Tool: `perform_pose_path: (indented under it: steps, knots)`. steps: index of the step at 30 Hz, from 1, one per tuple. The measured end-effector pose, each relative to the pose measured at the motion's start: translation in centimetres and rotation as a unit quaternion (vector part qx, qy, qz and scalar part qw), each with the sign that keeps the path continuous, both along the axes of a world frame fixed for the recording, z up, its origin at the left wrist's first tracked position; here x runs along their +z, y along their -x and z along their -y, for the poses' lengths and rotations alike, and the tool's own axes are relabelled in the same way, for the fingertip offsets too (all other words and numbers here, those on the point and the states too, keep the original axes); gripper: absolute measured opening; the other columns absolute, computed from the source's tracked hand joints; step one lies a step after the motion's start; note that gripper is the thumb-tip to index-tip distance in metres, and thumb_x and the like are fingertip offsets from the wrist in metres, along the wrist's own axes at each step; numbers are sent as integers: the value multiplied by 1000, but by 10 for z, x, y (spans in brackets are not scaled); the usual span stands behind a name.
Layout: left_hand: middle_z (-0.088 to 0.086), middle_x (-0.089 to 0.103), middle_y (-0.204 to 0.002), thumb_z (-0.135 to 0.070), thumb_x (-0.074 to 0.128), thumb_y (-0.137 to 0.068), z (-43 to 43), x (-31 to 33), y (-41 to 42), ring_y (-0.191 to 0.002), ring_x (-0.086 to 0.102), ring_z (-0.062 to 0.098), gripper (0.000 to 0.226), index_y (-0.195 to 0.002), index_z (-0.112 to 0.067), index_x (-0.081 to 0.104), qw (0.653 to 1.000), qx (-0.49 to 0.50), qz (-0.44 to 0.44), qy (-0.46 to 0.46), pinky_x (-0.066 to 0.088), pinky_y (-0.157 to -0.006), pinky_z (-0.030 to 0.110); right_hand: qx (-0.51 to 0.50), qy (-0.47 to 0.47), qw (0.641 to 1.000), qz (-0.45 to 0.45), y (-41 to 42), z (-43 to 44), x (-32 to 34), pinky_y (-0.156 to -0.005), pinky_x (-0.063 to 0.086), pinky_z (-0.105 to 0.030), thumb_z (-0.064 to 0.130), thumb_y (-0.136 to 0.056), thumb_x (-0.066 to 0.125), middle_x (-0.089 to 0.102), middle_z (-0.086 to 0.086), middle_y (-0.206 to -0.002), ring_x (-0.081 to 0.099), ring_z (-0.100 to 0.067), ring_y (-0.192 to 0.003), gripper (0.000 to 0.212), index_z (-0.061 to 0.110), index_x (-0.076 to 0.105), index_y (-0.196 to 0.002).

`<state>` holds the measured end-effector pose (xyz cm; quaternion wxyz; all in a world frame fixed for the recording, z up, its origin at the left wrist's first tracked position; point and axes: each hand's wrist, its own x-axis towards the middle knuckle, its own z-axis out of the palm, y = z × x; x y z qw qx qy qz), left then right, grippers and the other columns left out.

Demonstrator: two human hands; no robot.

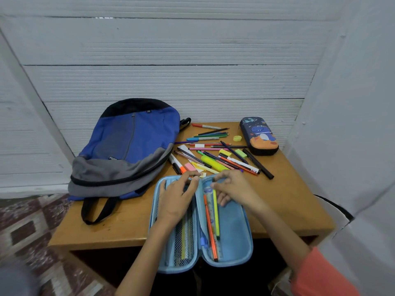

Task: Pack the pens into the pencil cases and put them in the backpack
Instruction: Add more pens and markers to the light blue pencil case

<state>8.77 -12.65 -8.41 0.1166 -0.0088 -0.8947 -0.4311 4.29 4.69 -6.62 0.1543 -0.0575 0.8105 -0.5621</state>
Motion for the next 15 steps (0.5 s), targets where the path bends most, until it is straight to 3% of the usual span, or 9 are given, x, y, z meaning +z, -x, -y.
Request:
perform_pose_path:
  steps: [4, 9, 15]
  knots:
    - [-21, 61, -69, -59, 26, -90, -1, 1, 0, -84, 57, -6, 35, -110, -49, 53, 1000, 4, 4, 2, 12, -117, 48, 52, -80, 995, 9, -3, 6, -15, -53, 56, -32, 16, -88, 70, 69, -14, -65, 67, -27, -55, 23, 9, 60, -108]
    - [-24, 60, -70, -56, 29, -92, -1, 2, -1, -84, 57, -3, 27, -107, -51, 50, 1000, 2, 3, -3, 12, -117, 49, 71, -98, 993, 8, -3, 7, -18, -50, 54, -30, 16, -86, 71, 66, -7, -59, 64, -20, -47, 15, 19, 57, -89]
    - [-23, 57, -64, -53, 32, -95, -1, 4, -3, -78, 57, -4, 27, -106, -45, 55, 1000, 10, -4, -3, 16, -115, 50, 63, -90, 994, 2, -4, 5, -20, -49, 54, -30, 20, -87, 71, 66, -6, -58, 64, -22, -47, 13, 15, 59, -92]
